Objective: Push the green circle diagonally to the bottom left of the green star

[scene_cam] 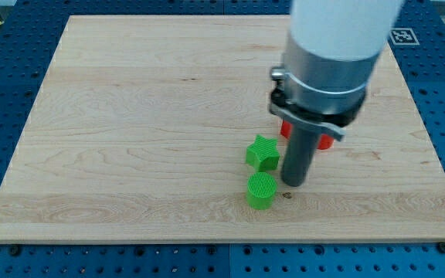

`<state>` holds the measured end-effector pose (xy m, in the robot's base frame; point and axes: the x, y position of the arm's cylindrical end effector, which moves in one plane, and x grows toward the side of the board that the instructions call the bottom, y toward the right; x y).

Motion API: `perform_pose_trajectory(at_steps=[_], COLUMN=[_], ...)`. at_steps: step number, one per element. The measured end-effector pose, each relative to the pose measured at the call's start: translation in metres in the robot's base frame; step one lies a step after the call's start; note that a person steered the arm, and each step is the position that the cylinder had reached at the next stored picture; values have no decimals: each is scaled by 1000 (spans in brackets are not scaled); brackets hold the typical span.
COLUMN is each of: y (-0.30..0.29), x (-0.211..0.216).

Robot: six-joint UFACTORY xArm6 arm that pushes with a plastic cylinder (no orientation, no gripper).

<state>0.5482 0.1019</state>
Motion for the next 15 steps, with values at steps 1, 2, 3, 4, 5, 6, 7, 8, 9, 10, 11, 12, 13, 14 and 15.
perform_pose_trajectory(at_steps=[1,2,3,4,5,6,7,8,9,10,11,12,13,14,15], y=[8,-24,-40,-40,-60,-72,-73,-103,-116,-113,-114,-125,-157,-166,-166], x=[27,31,31,31,31,19,1,8,11,14,26,36,36,36,36])
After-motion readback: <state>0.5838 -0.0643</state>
